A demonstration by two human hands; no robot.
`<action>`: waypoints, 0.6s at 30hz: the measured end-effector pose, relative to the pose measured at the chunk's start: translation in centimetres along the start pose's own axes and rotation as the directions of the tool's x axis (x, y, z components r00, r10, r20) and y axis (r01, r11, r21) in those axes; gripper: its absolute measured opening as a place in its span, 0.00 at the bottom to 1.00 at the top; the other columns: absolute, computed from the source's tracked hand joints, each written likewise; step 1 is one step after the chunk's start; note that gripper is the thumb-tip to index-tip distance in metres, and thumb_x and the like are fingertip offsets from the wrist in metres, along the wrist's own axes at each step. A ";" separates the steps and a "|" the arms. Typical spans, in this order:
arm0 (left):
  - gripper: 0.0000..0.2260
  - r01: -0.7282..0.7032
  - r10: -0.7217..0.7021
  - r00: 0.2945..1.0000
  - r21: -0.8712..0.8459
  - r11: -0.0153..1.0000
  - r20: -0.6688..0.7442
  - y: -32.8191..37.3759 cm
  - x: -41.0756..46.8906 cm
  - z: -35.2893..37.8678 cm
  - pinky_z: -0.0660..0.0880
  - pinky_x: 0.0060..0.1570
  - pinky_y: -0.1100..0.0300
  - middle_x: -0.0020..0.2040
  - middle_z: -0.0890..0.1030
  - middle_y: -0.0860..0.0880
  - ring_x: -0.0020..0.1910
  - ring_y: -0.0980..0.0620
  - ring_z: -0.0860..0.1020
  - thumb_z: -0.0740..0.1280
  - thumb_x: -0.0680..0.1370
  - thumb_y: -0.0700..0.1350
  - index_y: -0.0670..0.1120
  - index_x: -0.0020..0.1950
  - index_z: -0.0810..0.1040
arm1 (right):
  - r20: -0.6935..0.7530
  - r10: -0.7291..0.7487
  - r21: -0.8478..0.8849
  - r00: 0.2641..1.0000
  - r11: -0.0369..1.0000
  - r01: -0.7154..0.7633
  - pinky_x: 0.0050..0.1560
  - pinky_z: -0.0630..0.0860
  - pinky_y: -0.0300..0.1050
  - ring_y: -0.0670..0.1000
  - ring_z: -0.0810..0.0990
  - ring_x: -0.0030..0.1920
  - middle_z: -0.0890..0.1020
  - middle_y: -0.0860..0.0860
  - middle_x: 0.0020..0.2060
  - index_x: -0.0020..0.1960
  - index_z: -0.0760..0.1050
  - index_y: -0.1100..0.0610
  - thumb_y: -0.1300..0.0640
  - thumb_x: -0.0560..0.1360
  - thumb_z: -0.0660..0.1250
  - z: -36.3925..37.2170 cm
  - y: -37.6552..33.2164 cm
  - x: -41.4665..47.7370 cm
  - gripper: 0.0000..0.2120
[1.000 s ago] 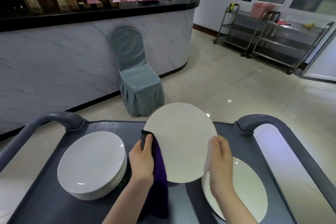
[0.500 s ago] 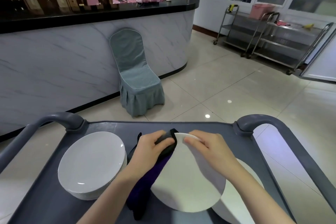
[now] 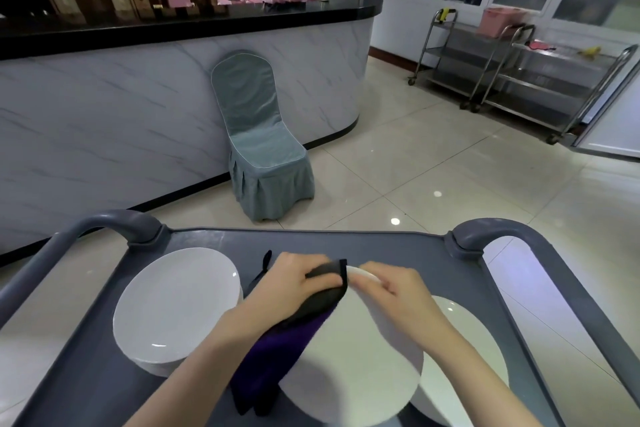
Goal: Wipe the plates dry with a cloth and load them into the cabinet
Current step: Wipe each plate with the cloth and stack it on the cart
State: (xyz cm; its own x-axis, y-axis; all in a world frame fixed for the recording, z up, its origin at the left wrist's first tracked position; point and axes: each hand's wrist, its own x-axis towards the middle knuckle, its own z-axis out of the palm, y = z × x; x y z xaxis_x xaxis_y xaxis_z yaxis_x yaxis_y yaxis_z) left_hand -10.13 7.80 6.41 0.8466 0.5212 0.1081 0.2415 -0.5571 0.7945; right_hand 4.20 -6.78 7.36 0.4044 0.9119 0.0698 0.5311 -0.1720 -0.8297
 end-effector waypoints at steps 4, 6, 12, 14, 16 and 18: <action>0.12 0.242 -0.366 0.885 -0.388 0.889 -0.288 -1.8 -2.0 2.2 0.70 0.39 0.62 0.35 0.81 0.46 0.33 0.59 0.72 0.66 0.80 0.47 0.44 0.39 0.77 | -0.271 0.148 0.266 0.951 0.961 -0.074 0.40 0.71 0.30 0.39 0.77 0.38 0.84 0.43 0.38 0.40 0.82 0.50 0.55 0.80 0.68 -1.2 0.6 -0.6 0.10; 0.15 0.326 -0.496 0.810 -0.462 0.824 -0.313 -2.4 -2.6 3.3 0.72 0.41 0.57 0.41 0.82 0.38 0.36 0.54 0.73 0.64 0.81 0.48 0.36 0.44 0.77 | -0.328 0.214 0.306 0.920 0.946 -0.111 0.39 0.71 0.29 0.39 0.78 0.38 0.84 0.42 0.38 0.41 0.82 0.51 0.55 0.80 0.67 -1.1 0.8 -0.7 0.11; 0.12 0.124 -0.138 0.986 -0.150 0.981 -0.088 -1.6 -0.7 1.0 0.68 0.36 0.64 0.31 0.77 0.50 0.31 0.60 0.71 0.70 0.77 0.48 0.43 0.38 0.76 | -0.058 0.040 0.033 0.997 0.999 -0.038 0.37 0.66 0.37 0.43 0.69 0.34 0.75 0.53 0.32 0.39 0.76 0.61 0.53 0.80 0.67 -0.7 0.6 -0.4 0.14; 0.12 0.018 -0.016 0.998 -0.029 0.999 0.058 -1.0 0.1 0.7 0.66 0.34 0.66 0.30 0.74 0.55 0.31 0.61 0.70 0.71 0.77 0.48 0.46 0.36 0.75 | 0.027 0.017 0.020 0.999 1.000 -0.018 0.36 0.64 0.40 0.44 0.68 0.34 0.73 0.51 0.31 0.39 0.75 0.61 0.50 0.80 0.67 0.1 0.5 -0.4 0.17; 0.13 0.073 -0.072 0.997 -0.066 0.995 0.013 -1.1 0.2 0.4 0.66 0.34 0.66 0.29 0.74 0.57 0.31 0.61 0.69 0.70 0.78 0.47 0.48 0.34 0.75 | -0.055 0.037 0.097 0.998 0.995 -0.032 0.36 0.65 0.39 0.44 0.68 0.35 0.74 0.52 0.32 0.39 0.76 0.62 0.49 0.79 0.68 -0.3 0.7 -0.4 0.17; 0.12 0.200 -0.251 0.948 -0.246 0.948 -0.197 -1.8 -0.1 0.7 0.69 0.36 0.66 0.31 0.77 0.56 0.33 0.59 0.72 0.68 0.79 0.48 0.44 0.38 0.77 | -0.284 0.131 0.210 0.950 0.975 -0.072 0.34 0.67 0.37 0.45 0.69 0.33 0.75 0.50 0.30 0.36 0.76 0.57 0.53 0.79 0.69 -0.9 1.2 -0.2 0.14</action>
State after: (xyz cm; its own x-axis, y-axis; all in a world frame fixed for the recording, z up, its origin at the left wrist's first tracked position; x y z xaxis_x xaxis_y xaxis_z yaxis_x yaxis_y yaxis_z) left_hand -10.33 8.34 4.57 0.6487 0.7607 0.0207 0.2814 -0.2651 0.9223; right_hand 5.43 -7.56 6.87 0.6650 0.7380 0.1145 0.3320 -0.1548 -0.9305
